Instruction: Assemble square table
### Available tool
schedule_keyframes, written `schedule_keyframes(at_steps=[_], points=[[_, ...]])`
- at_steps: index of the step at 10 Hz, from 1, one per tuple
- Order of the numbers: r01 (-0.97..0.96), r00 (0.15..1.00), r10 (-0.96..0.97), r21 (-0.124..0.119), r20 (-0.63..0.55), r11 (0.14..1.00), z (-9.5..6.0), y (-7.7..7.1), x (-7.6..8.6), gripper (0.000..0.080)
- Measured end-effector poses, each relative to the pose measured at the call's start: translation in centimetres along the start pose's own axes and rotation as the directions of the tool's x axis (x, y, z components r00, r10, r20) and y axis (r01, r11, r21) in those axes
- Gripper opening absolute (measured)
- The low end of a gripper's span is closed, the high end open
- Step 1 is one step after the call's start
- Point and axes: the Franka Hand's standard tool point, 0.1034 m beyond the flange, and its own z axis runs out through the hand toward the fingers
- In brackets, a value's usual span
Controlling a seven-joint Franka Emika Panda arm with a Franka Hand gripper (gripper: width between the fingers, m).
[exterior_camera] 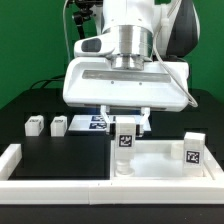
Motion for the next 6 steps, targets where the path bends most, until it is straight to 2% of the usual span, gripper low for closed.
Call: schedule_keyframes(at_steps=[6], points=[[0.011, 1.0, -0.011, -0.005, 0.009, 1.0, 1.0, -0.3, -1.3, 0.029]])
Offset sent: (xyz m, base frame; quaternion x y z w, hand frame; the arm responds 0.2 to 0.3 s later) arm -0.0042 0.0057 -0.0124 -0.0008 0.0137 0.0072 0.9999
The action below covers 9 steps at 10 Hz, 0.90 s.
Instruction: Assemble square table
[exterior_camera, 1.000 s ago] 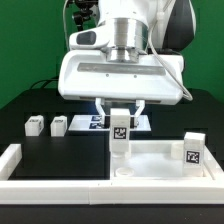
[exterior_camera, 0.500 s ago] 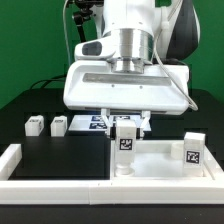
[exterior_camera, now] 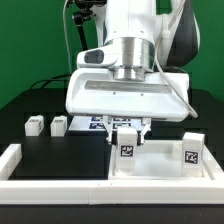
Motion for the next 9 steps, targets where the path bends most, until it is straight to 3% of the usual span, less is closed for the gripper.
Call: schedule_keyframes(at_steps=[3, 4, 5, 6, 9], points=[[0.001, 1.0, -0.001, 0.0, 0.001, 1.0, 0.03, 0.0, -0.06, 0.029], [0.001, 1.0, -0.001, 0.0, 0.001, 1.0, 0.03, 0.0, -0.06, 0.0502], [0.001, 1.0, -0.001, 0.0, 0.001, 1.0, 0.03, 0.0, -0.06, 0.0602], [0.001, 1.0, -0.001, 0.0, 0.001, 1.0, 0.03, 0.01, -0.06, 0.0638], [0.001, 1.0, -0.001, 0.0, 0.001, 1.0, 0.03, 0.01, -0.06, 0.0648]])
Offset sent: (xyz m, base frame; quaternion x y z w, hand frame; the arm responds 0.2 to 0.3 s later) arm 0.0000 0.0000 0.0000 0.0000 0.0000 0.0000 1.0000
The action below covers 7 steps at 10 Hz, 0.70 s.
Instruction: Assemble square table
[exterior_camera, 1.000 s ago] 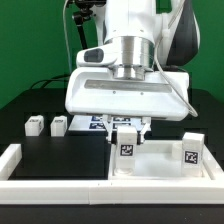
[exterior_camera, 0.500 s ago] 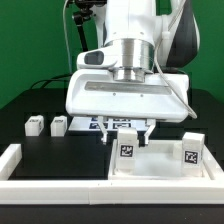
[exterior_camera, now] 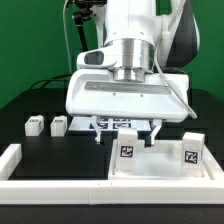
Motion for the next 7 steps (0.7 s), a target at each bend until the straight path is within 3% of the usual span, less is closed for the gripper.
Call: schedule_keyframes(at_steps=[3, 4, 6, 7], points=[[0.0, 1.0, 0.0, 0.003, 0.011, 1.0, 0.0, -0.1, -0.1, 0.0649], [-0.006, 0.999, 0.005, 0.014, 0.051, 1.0, 0.1, 0.0, -0.1, 0.0649], [-0.046, 0.993, 0.042, 0.034, 0.11, 0.998, -0.6, 1.5, 1.4, 0.0649], [-0.065, 0.976, 0.051, 0.059, 0.211, 0.996, -0.5, 1.3, 1.2, 0.0649]])
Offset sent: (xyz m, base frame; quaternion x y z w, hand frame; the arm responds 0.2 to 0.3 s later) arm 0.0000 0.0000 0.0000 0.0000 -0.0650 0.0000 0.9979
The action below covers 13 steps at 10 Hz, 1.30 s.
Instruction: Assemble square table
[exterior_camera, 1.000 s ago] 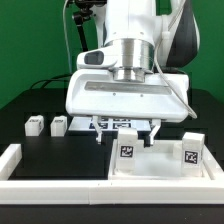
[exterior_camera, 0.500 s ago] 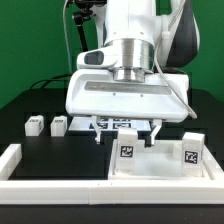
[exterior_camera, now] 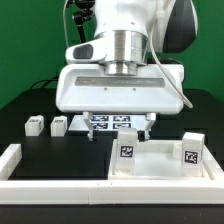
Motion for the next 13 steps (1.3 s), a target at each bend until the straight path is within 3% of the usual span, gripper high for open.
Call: schedule_keyframes(at_steps=[2, 4, 6, 8, 9, 10, 12, 13], points=[[-0.029, 0.98, 0.019, 0.047, 0.197, 0.998, -0.3, 0.3, 0.5, 0.0649], [-0.045, 0.948, 0.02, 0.069, 0.317, 0.997, -0.1, -0.5, 0.1, 0.0649], [-0.044, 0.936, 0.014, 0.076, 0.353, 0.996, 0.2, -0.8, 0.3, 0.0649], [-0.053, 0.94, 0.026, 0.069, 0.34, 0.996, 0.5, -1.1, 0.3, 0.0649], [-0.07, 0.939, 0.044, 0.063, 0.341, 0.996, 0.5, -1.0, 0.3, 0.0526], [-0.069, 0.939, 0.043, 0.064, 0.341, 0.996, 0.5, -1.0, 0.3, 0.0526], [-0.206, 0.919, 0.188, 0.015, 0.347, 0.978, 0.5, -1.1, 0.3, 0.0289], [-0.255, 0.907, 0.24, -0.004, 0.347, 0.967, 0.5, -1.1, 0.3, 0.0289]])
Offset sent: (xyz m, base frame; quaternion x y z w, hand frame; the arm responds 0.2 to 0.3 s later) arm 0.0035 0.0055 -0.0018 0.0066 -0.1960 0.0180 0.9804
